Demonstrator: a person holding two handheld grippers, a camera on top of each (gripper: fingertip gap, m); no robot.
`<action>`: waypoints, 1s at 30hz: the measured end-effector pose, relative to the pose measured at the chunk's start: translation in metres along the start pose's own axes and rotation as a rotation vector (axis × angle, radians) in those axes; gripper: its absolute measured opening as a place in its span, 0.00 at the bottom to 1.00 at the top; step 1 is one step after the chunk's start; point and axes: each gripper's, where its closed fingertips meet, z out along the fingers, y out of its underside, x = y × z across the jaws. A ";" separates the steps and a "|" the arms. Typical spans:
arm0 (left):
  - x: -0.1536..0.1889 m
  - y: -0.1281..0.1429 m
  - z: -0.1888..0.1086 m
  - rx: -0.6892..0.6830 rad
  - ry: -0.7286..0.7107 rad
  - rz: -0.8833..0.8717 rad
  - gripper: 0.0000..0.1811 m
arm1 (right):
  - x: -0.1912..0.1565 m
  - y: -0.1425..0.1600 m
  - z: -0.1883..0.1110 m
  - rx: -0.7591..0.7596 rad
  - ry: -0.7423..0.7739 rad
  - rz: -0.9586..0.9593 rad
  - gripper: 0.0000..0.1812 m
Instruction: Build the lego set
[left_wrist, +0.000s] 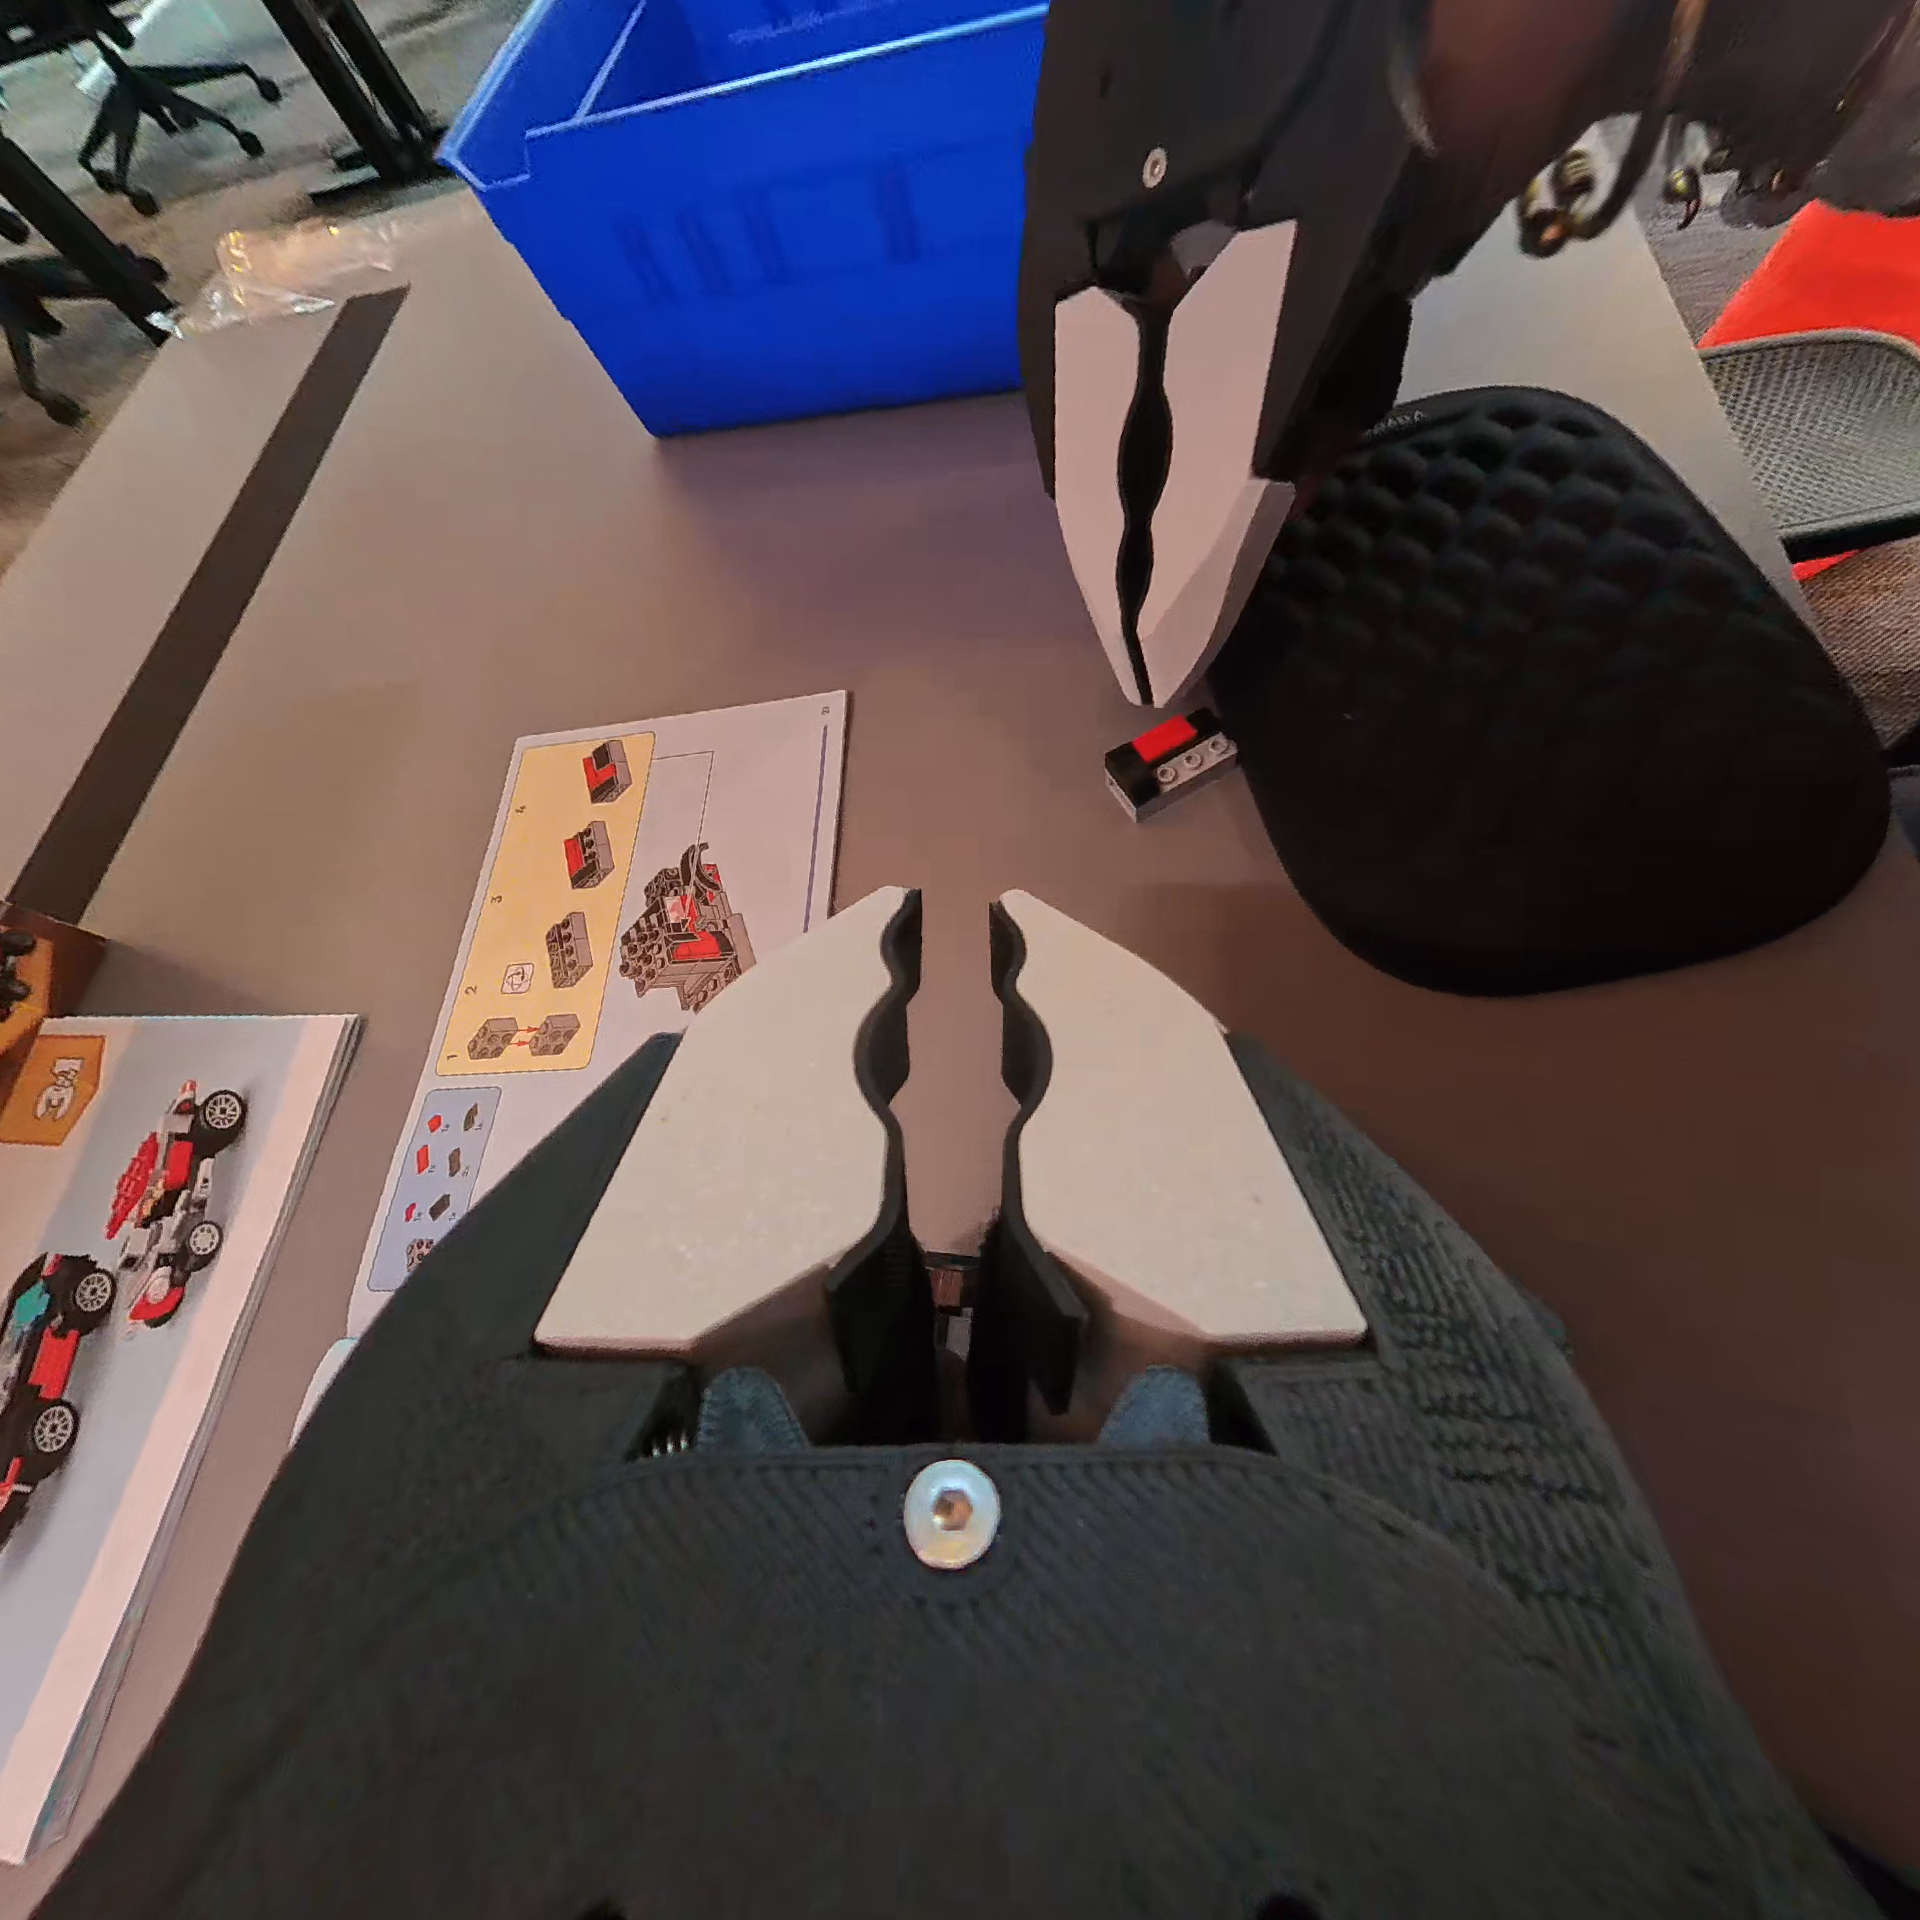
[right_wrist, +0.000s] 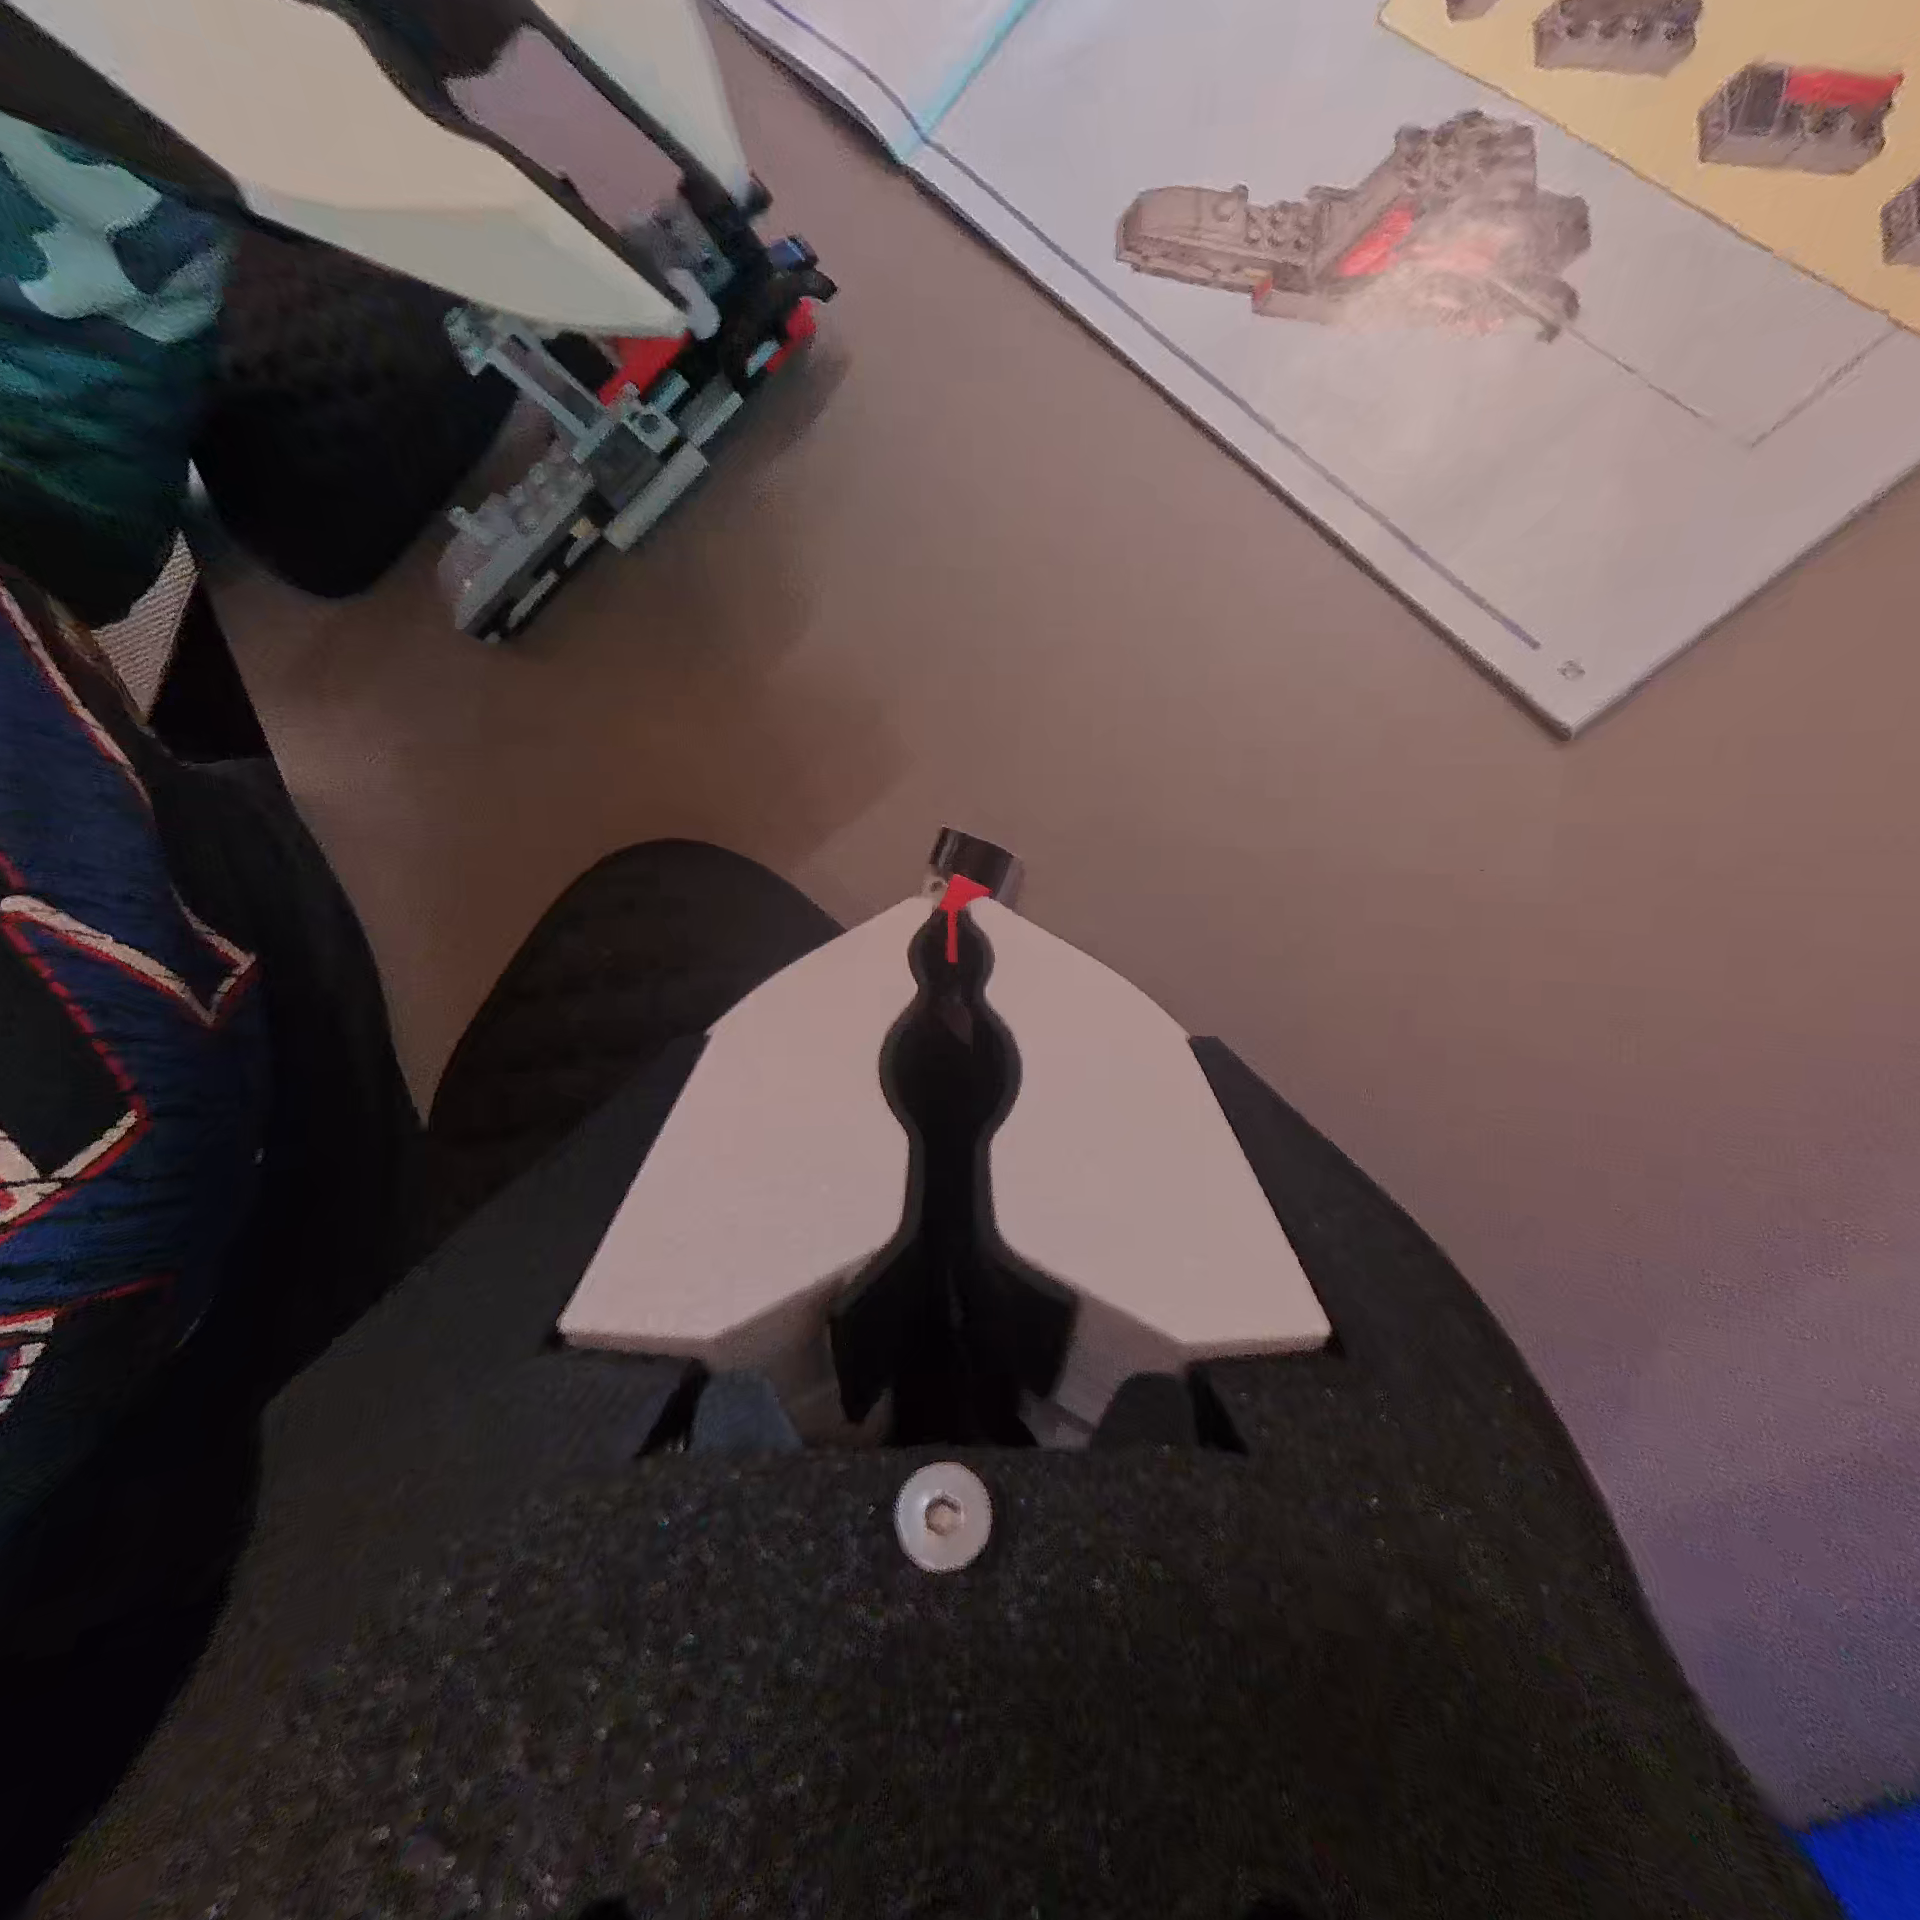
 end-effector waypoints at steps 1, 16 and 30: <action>0.001 0.001 0.000 0.003 -0.008 0.010 0.07 | -0.001 -0.002 0.000 0.016 0.009 -0.039 0.01; 0.007 0.002 0.002 0.088 -0.013 0.046 0.07 | 0.002 0.000 0.008 0.101 0.156 -0.337 0.00; 0.007 0.007 0.004 0.092 -0.004 0.036 0.07 | -0.002 -0.001 0.009 0.153 0.174 -0.409 0.00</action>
